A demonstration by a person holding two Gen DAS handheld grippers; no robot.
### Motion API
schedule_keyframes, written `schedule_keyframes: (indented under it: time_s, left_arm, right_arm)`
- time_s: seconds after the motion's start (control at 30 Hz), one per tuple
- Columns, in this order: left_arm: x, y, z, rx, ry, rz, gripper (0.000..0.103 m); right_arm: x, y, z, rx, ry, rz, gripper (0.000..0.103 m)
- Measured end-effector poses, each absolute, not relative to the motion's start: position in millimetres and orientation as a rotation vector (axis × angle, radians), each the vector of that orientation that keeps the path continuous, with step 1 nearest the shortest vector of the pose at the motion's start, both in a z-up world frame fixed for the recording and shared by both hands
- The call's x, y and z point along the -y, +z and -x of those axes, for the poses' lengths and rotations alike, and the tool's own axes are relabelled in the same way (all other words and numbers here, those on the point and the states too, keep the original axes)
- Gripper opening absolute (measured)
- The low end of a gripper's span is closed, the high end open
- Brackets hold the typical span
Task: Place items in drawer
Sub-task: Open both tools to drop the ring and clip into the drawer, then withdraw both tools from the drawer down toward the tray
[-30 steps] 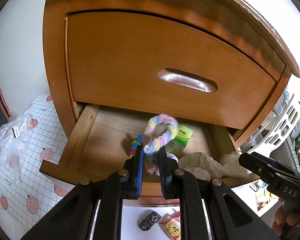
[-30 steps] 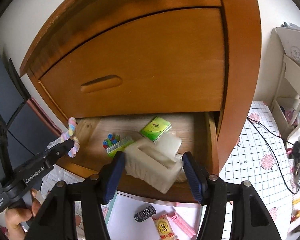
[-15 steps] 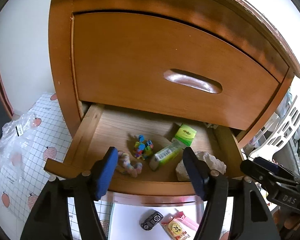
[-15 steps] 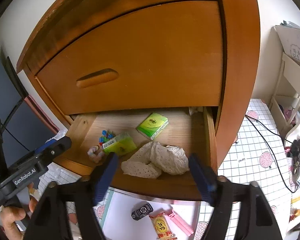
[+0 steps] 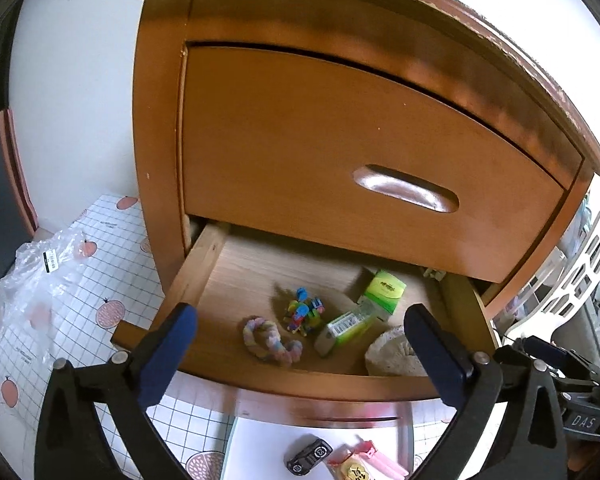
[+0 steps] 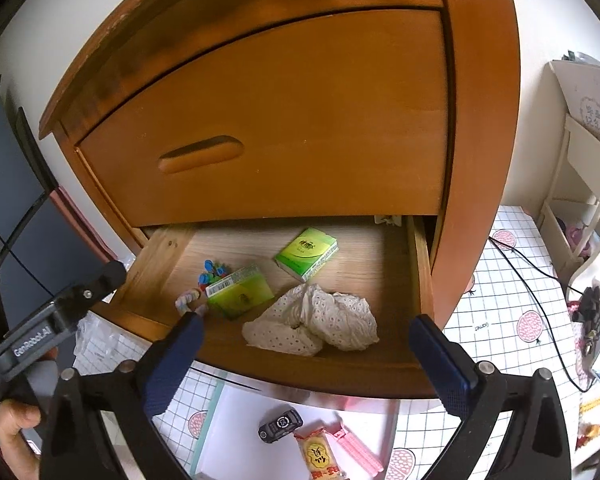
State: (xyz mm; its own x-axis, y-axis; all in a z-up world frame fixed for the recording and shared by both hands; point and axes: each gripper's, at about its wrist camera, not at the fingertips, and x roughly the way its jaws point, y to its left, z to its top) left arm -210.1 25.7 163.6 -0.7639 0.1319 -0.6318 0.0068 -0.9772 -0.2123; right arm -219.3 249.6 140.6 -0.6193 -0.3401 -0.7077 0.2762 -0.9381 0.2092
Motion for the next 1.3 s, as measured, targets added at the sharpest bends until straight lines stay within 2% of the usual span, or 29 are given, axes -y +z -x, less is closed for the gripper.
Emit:
schedule_keyframes:
  time_s: [0.43, 0.77, 1.0, 1.3]
  left_arm:
    - [-26, 174, 188, 0.360, 2.876, 0.937, 0.103]
    - [-27, 185, 135, 0.399, 2.862, 0.714, 0.103]
    - [-30, 147, 107, 0.375, 2.813, 0.798, 0.103]
    - [-39, 58, 95, 0.400, 2.720, 1.085, 0.103]
  right_arm:
    - [-247, 146, 206, 0.068, -2.564, -1.092, 0.103]
    - [-256, 161, 158, 0.085, -2.590, -0.887, 0.103]
    - [-263, 119, 124, 0.071, -2.567, -0.927, 0.103]
    - [-264, 34, 109, 0.099, -2.499, -1.150, 0.103]
